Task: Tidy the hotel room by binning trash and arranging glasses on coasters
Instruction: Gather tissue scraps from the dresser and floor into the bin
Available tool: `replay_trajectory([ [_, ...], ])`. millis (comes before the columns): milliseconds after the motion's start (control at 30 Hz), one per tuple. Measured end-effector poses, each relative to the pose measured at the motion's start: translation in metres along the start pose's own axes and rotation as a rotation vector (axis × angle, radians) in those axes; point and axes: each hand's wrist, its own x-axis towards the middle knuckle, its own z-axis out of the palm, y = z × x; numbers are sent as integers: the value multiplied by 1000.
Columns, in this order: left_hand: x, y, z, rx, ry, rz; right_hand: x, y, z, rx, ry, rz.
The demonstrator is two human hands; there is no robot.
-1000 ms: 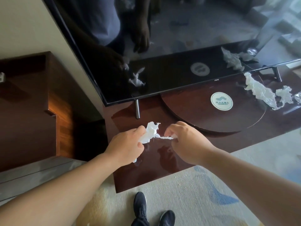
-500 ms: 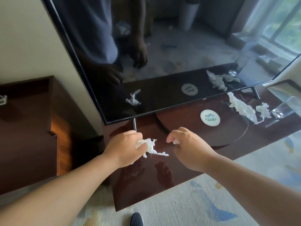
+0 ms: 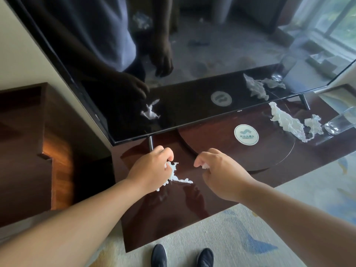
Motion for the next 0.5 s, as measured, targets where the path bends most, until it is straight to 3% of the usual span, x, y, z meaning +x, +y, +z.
replay_trajectory([
  [200, 5, 1, 25, 4, -51, -59, 9, 21, 4, 24, -56, -37],
  [500, 15, 3, 68, 239, -182, -88, 10, 57, 11, 39, -106, -13],
])
